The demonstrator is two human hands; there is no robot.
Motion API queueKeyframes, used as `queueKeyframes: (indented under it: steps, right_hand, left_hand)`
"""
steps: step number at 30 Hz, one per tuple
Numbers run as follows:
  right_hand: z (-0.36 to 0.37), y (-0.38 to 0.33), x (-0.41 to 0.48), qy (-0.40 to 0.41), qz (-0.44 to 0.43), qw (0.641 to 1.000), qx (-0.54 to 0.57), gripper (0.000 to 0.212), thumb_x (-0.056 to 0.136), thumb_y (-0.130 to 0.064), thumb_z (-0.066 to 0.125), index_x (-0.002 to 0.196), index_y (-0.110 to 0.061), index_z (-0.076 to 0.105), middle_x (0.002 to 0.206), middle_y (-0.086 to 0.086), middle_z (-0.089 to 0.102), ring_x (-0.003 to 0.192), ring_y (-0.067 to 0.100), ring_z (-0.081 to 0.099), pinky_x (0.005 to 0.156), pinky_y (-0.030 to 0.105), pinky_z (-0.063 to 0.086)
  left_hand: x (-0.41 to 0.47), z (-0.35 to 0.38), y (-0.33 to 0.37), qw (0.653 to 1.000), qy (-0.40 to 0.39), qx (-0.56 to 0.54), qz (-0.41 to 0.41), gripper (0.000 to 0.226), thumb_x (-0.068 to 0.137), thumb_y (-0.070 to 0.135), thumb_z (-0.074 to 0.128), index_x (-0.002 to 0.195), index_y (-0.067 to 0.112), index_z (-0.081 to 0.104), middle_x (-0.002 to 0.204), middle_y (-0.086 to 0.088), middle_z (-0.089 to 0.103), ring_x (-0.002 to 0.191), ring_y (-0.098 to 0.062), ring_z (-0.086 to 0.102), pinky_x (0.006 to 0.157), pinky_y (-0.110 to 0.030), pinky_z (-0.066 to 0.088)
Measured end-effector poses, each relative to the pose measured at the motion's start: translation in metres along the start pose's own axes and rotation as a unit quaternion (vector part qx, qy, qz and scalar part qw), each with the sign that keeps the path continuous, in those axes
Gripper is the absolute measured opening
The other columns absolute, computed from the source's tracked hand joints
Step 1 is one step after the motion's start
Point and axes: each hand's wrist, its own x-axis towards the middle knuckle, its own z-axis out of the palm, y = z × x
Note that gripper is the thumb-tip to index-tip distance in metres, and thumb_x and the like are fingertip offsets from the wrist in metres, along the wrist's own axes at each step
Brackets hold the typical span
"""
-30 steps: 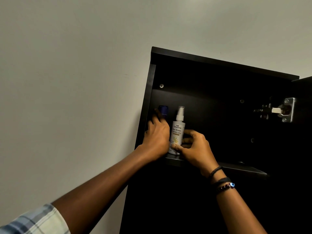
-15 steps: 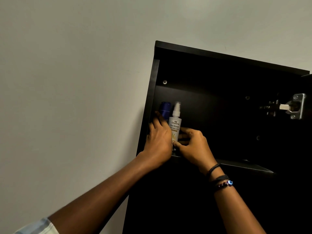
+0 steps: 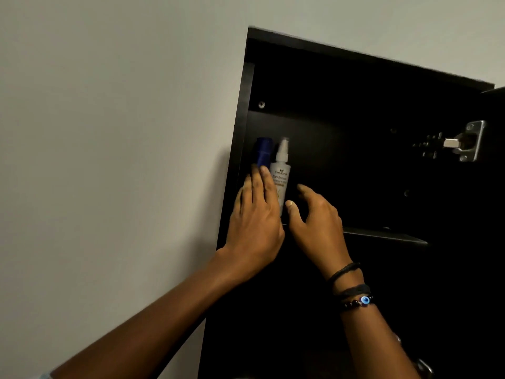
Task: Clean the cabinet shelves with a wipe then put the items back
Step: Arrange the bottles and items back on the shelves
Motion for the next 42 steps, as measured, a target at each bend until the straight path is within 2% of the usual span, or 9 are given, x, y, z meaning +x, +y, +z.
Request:
queueKeyframes:
  steps: [4,10,18,22,26,29,34,39,42]
  right_hand:
    - [0.009,0.005,-0.031,0.045,-0.009,0.998,-0.046,0.042,0.099,-0.034,0.039,0.136,-0.017,0.047,0.145,0.003,0.044,0.139,0.017,0.034,0.120,0.043,0.012]
    - [0.022,0.011,-0.106,0.049,0.015,0.998,-0.041,0.051,0.101,-0.032,0.034,0.149,-0.028,0.019,0.160,-0.003,0.005,0.148,0.012,0.000,0.120,0.038,0.001]
    - [0.077,0.048,-0.289,-0.007,0.203,0.979,-0.003,0.055,0.099,-0.028,0.042,0.149,-0.025,0.019,0.160,-0.004,0.010,0.146,0.005,0.009,0.119,0.040,0.024]
    - [0.117,0.074,-0.402,-0.067,0.363,0.929,0.038,0.062,0.094,-0.020,0.053,0.147,-0.020,0.023,0.156,0.001,0.022,0.144,0.013,0.021,0.116,0.045,0.027]
    - [0.121,0.105,-0.468,-0.137,0.468,0.873,0.006,0.065,0.089,-0.015,0.060,0.145,-0.014,0.027,0.151,0.004,0.033,0.138,0.020,0.034,0.112,0.028,0.029]
    - [0.119,0.132,-0.492,-0.156,0.516,0.842,-0.025,0.068,0.087,-0.016,0.062,0.145,-0.010,0.028,0.150,0.008,0.035,0.137,0.026,0.037,0.111,0.038,0.035]
    - [0.124,0.168,-0.501,-0.194,0.524,0.828,-0.045,0.072,0.084,-0.016,0.066,0.145,-0.013,0.028,0.150,0.008,0.034,0.135,0.028,0.038,0.108,0.045,0.039]
    - [0.134,0.213,-0.485,-0.260,0.491,0.830,-0.046,0.070,0.083,-0.010,0.065,0.144,-0.011,0.030,0.149,0.009,0.033,0.135,0.026,0.038,0.111,0.038,0.036]
    - [0.139,0.244,-0.470,-0.288,0.467,0.834,-0.063,0.061,0.082,-0.003,0.061,0.137,-0.011,0.038,0.142,0.009,0.042,0.125,0.027,0.049,0.101,0.034,0.042]
  left_hand:
    - [-0.030,0.014,-0.007,0.996,0.067,0.014,0.055,0.064,0.094,0.038,0.013,0.148,0.004,0.009,0.155,-0.021,0.011,0.145,-0.031,0.008,0.117,-0.039,0.008]
    - [-0.100,0.027,-0.016,0.993,0.025,-0.048,0.109,0.060,0.098,0.024,0.034,0.150,0.012,0.008,0.158,-0.012,-0.002,0.146,-0.025,-0.009,0.120,-0.042,0.003]
    - [-0.245,0.079,-0.022,0.965,-0.153,-0.211,0.028,0.058,0.097,0.015,0.036,0.150,0.017,0.012,0.159,-0.004,0.002,0.146,-0.016,-0.002,0.120,-0.038,0.007]
    - [-0.342,0.118,-0.015,0.926,-0.274,-0.251,-0.058,0.059,0.090,0.021,0.037,0.147,0.018,0.022,0.156,-0.001,0.018,0.141,-0.020,0.020,0.114,-0.040,0.026]
    - [-0.418,0.154,-0.015,0.869,-0.443,-0.208,-0.075,0.067,0.091,0.015,0.045,0.149,0.018,0.012,0.157,0.000,0.013,0.141,-0.018,0.016,0.112,-0.035,0.024]
    - [-0.448,0.175,-0.023,0.845,-0.504,-0.166,-0.068,0.072,0.089,0.012,0.047,0.149,0.015,0.008,0.156,-0.002,0.012,0.140,-0.020,0.018,0.110,-0.035,0.027]
    - [-0.464,0.210,-0.022,0.821,-0.544,-0.153,-0.080,0.064,0.096,0.026,0.041,0.149,0.014,0.008,0.157,-0.004,0.012,0.140,-0.023,0.019,0.110,-0.039,0.028]
    - [-0.459,0.256,-0.017,0.818,-0.544,-0.162,-0.089,0.061,0.098,0.031,0.037,0.149,0.015,0.010,0.156,-0.006,0.014,0.140,-0.025,0.020,0.111,-0.042,0.028]
    - [-0.454,0.288,-0.013,0.822,-0.541,-0.149,-0.102,0.061,0.097,0.030,0.039,0.150,0.016,0.011,0.156,-0.007,0.015,0.139,-0.027,0.022,0.110,-0.042,0.028]
